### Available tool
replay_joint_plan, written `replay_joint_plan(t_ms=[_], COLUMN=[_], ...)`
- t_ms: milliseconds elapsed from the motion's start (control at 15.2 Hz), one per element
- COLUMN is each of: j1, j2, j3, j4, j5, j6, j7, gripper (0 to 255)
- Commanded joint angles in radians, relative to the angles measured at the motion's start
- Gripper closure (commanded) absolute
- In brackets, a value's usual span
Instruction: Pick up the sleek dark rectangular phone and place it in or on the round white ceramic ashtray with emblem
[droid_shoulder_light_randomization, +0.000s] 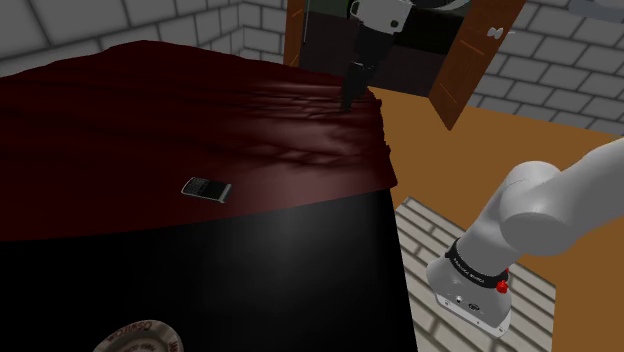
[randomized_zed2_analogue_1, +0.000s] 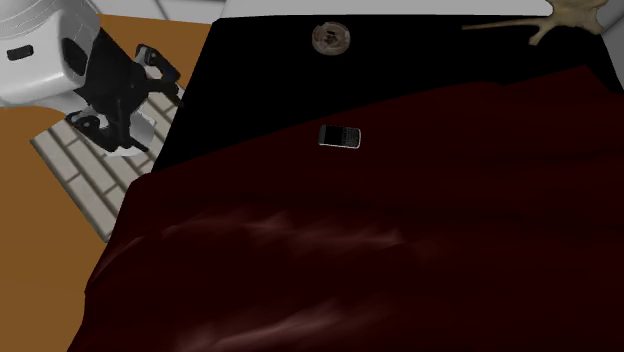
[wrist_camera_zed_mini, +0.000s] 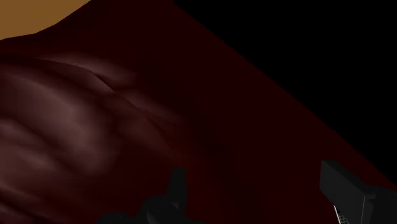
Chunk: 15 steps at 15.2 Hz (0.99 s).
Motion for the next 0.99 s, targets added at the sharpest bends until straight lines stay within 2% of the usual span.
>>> replay_joint_plan(t_ms=[0, 462, 924], j1=[0.015, 0.061, 0.112], j2=[0.057, 0.275, 0.504], j3=[0.022, 0.101, 0.17], j4=[0.019, 0.125, 0.273], j5=[-0.002, -0.034, -0.11], j6=[0.039, 0.148, 0.217], j7=[-0.002, 0.008, 0.036], gripper=[0, 0, 0])
